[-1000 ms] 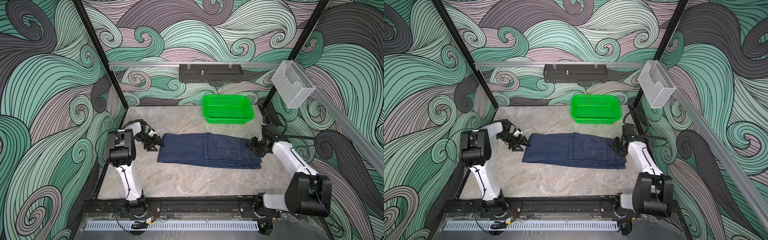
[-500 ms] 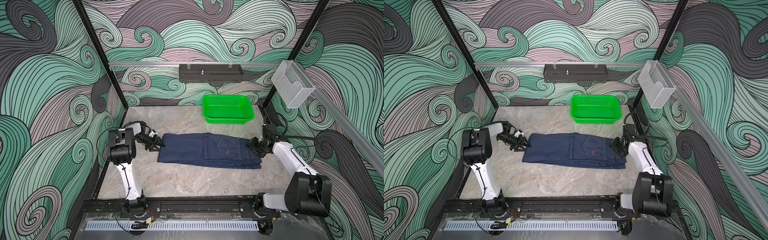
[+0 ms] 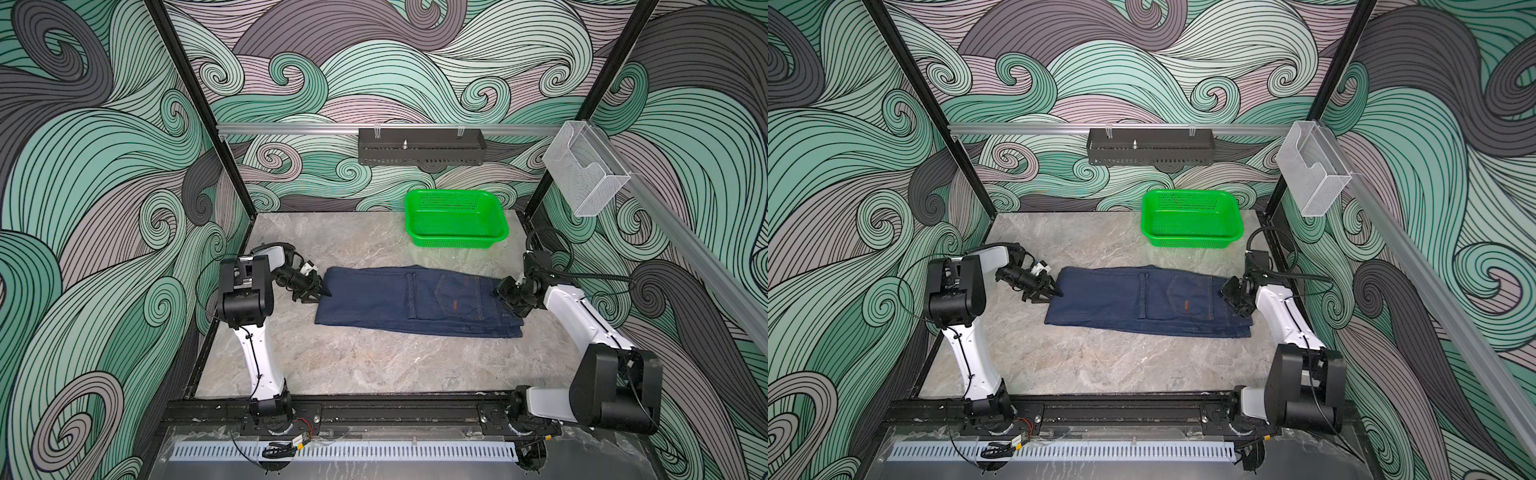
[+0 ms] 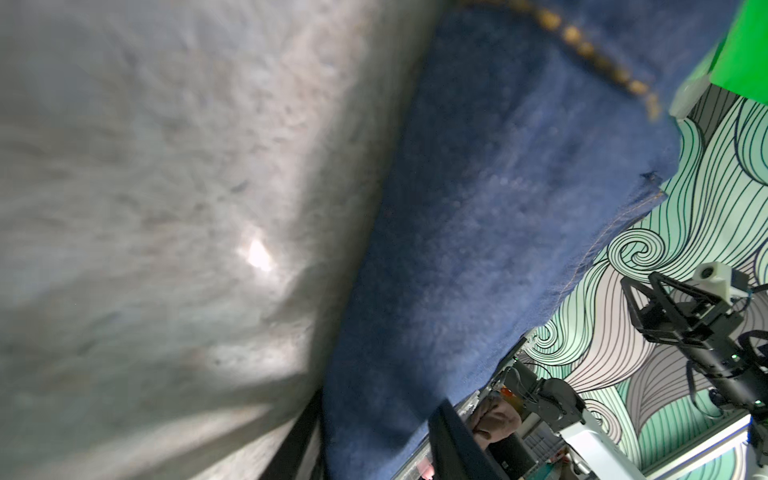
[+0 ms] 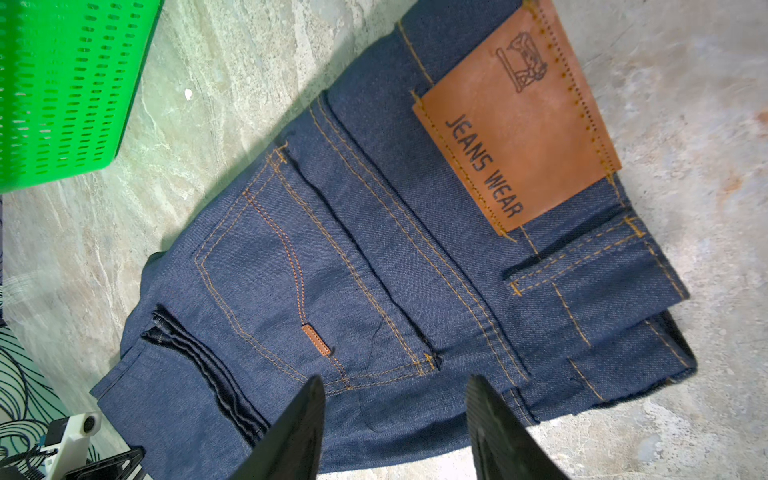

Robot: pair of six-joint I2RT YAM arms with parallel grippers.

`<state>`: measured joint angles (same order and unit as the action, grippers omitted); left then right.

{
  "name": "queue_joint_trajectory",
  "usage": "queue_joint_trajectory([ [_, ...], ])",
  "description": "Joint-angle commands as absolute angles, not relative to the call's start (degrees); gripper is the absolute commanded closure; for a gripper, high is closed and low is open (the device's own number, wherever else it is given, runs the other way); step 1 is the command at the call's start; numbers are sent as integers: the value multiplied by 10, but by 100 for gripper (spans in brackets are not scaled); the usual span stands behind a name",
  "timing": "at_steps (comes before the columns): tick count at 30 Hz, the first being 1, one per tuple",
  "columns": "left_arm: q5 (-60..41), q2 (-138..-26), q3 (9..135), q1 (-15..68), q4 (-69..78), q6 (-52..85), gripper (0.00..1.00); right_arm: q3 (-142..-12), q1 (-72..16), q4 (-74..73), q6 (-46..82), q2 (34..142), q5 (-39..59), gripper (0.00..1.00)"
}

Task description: Fold and stack the trousers

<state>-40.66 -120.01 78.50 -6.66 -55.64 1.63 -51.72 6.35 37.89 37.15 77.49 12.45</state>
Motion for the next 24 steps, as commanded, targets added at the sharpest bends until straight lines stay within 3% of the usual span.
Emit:
queue_joint_trajectory([
  [1,-412,-1212,794,-47,-568,8,65,-508,65,380,378,770,123,44],
  [3,-412,-1212,795,-38,-568,8,77,-509,64,380,381,772,123,45],
  [4,-413,-1210,795,-36,-569,8,95,-510,65,381,381,773,123,44],
  [5,-413,-1208,796,-35,-569,9,100,-509,65,381,382,774,125,44],
  [10,-347,-1164,790,-38,-556,32,100,-513,65,381,381,769,121,45],
  [18,-108,-1082,789,-65,-570,81,100,-530,70,381,384,790,126,43],
  [24,2,-1064,830,-92,-611,74,100,-520,70,369,357,777,120,41],
])
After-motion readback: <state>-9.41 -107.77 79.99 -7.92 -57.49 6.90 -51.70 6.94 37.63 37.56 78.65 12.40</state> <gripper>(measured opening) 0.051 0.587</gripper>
